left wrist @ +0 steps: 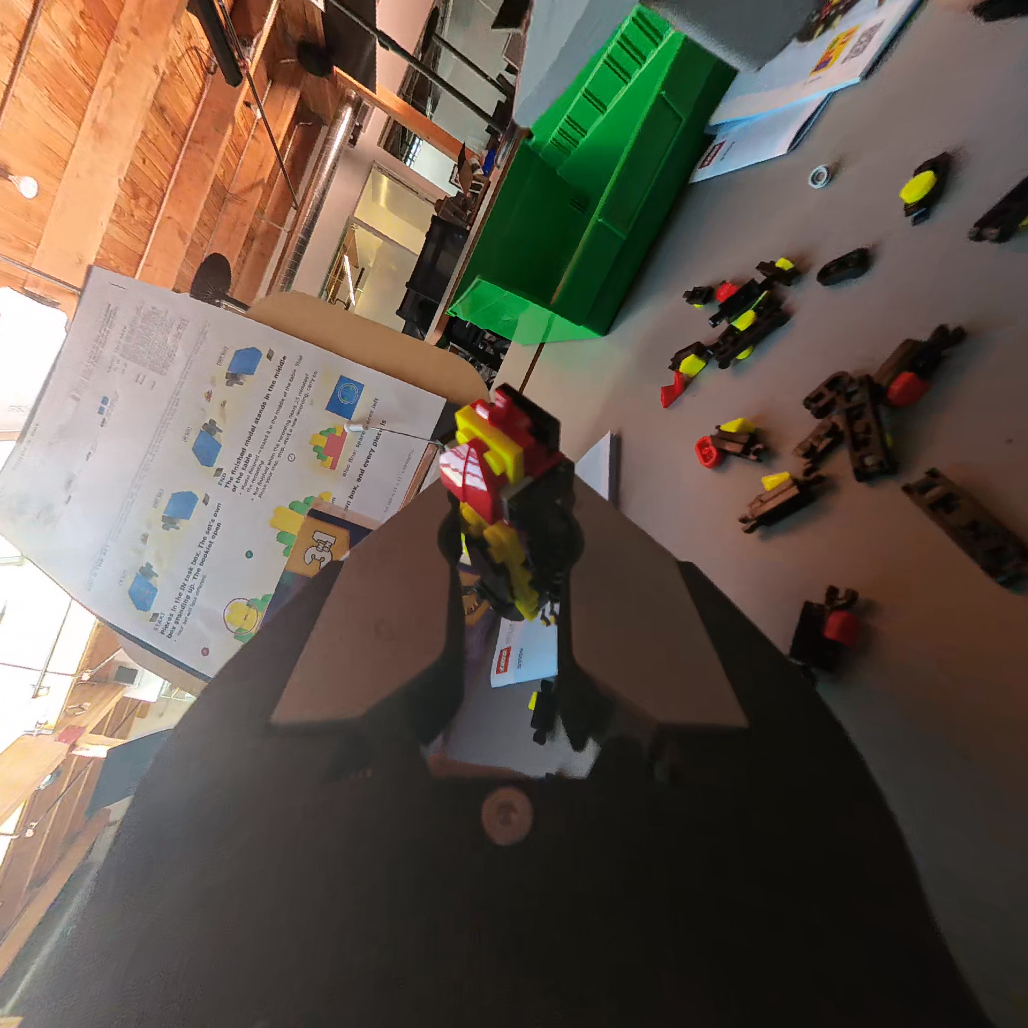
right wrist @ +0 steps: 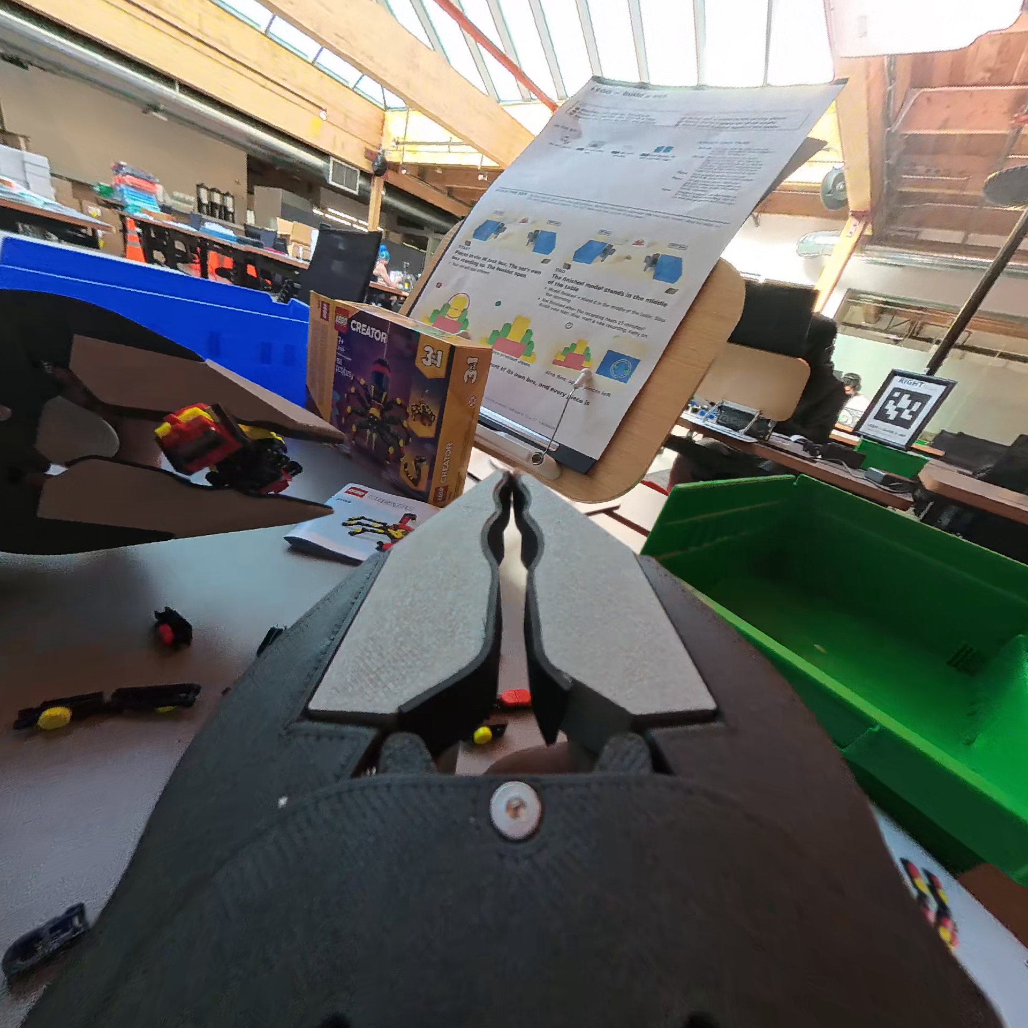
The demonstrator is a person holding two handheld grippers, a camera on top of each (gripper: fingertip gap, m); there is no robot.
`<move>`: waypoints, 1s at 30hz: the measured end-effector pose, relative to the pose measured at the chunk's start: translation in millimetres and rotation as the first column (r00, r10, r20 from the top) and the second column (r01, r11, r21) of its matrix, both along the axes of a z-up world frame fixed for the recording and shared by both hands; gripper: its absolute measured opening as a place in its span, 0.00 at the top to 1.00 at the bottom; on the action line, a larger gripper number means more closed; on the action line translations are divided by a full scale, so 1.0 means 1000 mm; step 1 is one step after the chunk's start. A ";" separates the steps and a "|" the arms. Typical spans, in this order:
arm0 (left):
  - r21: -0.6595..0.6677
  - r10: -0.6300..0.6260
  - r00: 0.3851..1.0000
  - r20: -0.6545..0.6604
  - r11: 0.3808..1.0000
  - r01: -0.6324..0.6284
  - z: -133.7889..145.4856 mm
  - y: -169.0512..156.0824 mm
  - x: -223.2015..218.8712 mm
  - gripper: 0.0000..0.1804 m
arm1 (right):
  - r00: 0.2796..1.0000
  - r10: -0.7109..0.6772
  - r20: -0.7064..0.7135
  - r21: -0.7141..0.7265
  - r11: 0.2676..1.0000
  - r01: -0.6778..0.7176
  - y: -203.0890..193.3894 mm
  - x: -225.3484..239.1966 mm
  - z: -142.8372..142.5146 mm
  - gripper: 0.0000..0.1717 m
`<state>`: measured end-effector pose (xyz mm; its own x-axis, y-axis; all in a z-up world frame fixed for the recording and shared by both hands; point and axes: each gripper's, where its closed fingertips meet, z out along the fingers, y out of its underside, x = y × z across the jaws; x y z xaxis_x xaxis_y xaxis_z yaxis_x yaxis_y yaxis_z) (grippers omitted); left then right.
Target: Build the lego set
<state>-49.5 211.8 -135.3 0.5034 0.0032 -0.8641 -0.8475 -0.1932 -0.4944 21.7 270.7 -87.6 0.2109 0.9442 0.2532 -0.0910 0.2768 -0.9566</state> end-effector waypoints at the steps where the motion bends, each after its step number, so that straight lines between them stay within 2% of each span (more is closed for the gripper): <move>1: 0.006 -0.010 1.000 0.002 1.000 0.010 0.002 -0.001 0.003 0.83 | 1.000 -0.004 -0.003 -0.001 1.000 0.004 0.001 0.001 0.000 1.00; 8: 0.013 -0.031 0.999 0.021 0.999 0.031 0.007 -0.003 0.010 0.83 | 1.000 -0.030 0.008 0.005 1.000 0.030 0.006 0.001 -0.002 1.00; 14: -0.018 -0.044 0.996 0.084 0.999 0.045 -0.001 -0.002 0.009 0.83 | 1.000 -0.021 0.000 -0.008 1.000 0.021 0.004 0.001 -0.001 1.00; 17: -0.005 -0.086 0.996 -0.039 0.996 0.086 0.007 -0.003 0.010 0.84 | 0.999 -0.020 -0.029 0.011 1.000 0.021 0.000 -0.001 0.002 1.00; 20: -0.057 -0.129 0.986 -0.104 0.991 0.123 -0.001 0.000 0.006 0.83 | 0.999 0.033 -0.027 0.044 0.999 -0.032 -0.010 -0.009 0.002 1.00; 22: -0.051 -0.148 0.975 -0.162 0.989 0.142 -0.005 0.005 -0.001 0.83 | 0.995 0.095 -0.024 0.029 0.995 -0.095 -0.018 -0.015 0.002 1.00; 25: -0.014 -0.196 0.953 -0.230 0.980 0.198 -0.010 0.013 -0.004 0.83 | 0.958 0.287 0.019 -0.022 0.958 -0.286 -0.041 -0.025 -0.003 1.00; 26: 0.035 -0.215 0.932 -0.293 0.971 0.235 -0.007 0.012 -0.001 0.83 | 0.935 0.350 0.051 -0.031 0.937 -0.349 -0.048 -0.027 -0.006 0.97; 28: 0.038 -0.220 0.870 -0.441 0.964 0.263 -0.011 0.012 0.000 0.83 | 0.865 0.486 0.120 -0.095 0.873 -0.478 -0.065 -0.024 -0.015 0.93; 30: 0.050 -0.237 0.872 -0.427 0.957 0.284 -0.007 0.012 0.001 0.84 | 0.806 0.568 0.167 -0.159 0.822 -0.546 -0.076 -0.018 -0.022 0.91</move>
<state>-48.6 224.3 -142.6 0.0968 0.0270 -0.9949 -0.9908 0.0976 -0.0937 3.9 194.9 -109.5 -0.4033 0.9056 0.1312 -0.0066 0.1405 -0.9901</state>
